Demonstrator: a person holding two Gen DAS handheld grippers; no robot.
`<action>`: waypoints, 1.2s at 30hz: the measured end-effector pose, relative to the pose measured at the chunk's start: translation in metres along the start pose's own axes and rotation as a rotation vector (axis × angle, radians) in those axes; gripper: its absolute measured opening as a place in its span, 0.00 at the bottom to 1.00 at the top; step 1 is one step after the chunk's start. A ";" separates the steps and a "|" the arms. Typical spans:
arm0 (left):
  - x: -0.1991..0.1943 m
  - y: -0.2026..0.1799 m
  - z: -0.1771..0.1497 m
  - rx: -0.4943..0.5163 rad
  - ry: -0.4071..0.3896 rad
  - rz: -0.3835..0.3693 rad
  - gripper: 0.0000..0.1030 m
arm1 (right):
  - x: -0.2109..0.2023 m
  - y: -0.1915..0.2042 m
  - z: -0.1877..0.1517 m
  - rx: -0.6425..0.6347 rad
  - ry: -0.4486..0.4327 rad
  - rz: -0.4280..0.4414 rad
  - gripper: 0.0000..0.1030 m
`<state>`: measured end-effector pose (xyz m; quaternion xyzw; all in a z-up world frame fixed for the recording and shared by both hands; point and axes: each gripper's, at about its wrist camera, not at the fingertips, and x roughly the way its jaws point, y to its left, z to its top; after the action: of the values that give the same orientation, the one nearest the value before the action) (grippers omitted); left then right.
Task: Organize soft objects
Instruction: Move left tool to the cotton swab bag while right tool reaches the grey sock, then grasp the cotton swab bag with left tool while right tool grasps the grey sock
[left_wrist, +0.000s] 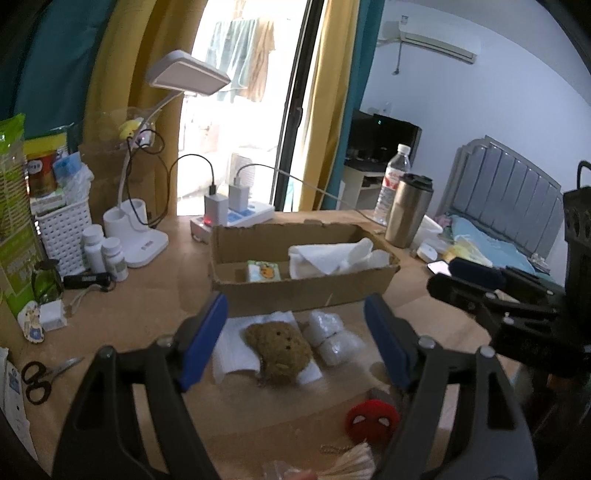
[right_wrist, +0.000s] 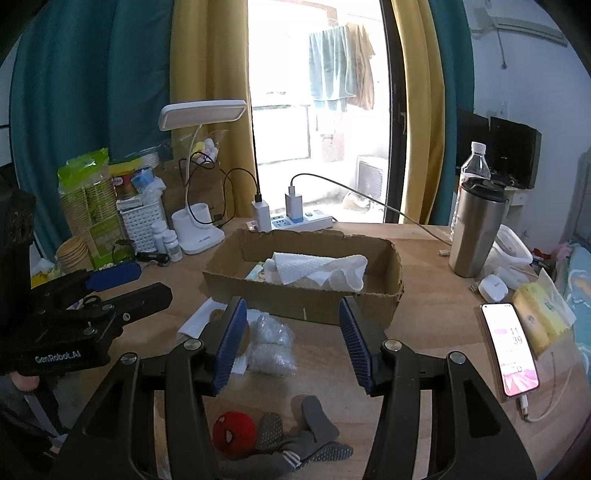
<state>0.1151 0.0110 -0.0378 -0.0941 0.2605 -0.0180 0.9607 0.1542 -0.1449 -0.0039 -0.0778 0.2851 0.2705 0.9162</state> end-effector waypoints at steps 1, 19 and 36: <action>-0.001 0.001 -0.001 0.000 -0.001 0.001 0.80 | -0.001 0.001 -0.001 -0.001 0.001 -0.001 0.53; -0.018 0.000 -0.046 -0.033 0.057 -0.016 0.83 | -0.014 0.006 -0.043 0.016 0.061 -0.025 0.54; -0.011 -0.003 -0.089 -0.047 0.167 -0.016 0.83 | -0.006 0.001 -0.081 0.039 0.158 -0.032 0.54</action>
<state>0.0611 -0.0062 -0.1073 -0.1169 0.3395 -0.0272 0.9329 0.1103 -0.1705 -0.0679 -0.0856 0.3604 0.2433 0.8965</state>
